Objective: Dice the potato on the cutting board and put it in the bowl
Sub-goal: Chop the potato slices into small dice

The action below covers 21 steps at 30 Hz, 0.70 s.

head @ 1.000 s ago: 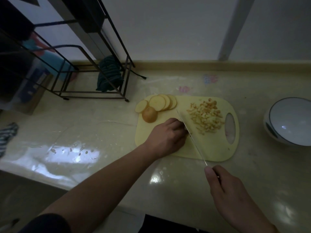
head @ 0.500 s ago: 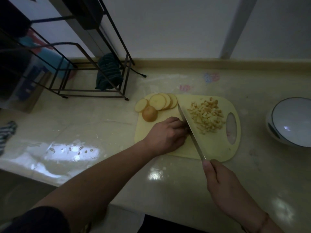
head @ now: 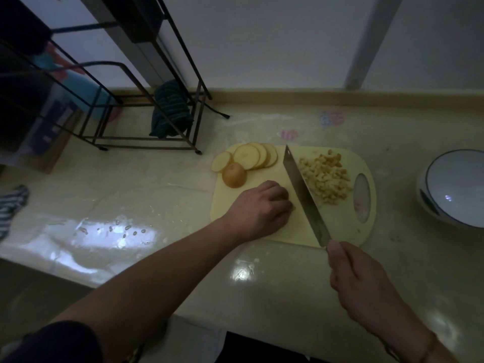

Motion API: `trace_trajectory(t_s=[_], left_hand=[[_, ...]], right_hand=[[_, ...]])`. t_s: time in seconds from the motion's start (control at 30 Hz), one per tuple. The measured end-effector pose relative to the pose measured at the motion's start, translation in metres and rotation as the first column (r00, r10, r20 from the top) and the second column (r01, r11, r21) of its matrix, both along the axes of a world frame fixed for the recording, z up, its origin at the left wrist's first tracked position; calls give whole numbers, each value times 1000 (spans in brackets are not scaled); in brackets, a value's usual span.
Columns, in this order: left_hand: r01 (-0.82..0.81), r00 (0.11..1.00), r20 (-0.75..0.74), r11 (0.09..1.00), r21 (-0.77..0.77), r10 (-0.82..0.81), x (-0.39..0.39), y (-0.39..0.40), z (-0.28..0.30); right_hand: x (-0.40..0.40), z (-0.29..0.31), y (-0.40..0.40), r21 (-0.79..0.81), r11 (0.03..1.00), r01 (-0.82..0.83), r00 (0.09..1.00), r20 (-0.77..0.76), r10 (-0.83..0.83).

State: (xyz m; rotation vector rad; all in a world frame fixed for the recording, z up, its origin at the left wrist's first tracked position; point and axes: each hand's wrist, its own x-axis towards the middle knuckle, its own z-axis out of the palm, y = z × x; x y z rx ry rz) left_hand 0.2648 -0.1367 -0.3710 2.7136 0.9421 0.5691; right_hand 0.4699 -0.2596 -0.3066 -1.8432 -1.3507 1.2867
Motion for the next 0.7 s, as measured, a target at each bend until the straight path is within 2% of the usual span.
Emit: trace_trajectory(t_s=[0.4,0.7], left_hand=[[-6,999,-37,999,-38,5,-2,1,-5],[3,1000,-18,998,-55,-4,-2,5,-6]], right_hand=[[-12,-3,-6,74,995,-64,995,87,57],[-5,-2,-20,24,997,-74,995,74,72]])
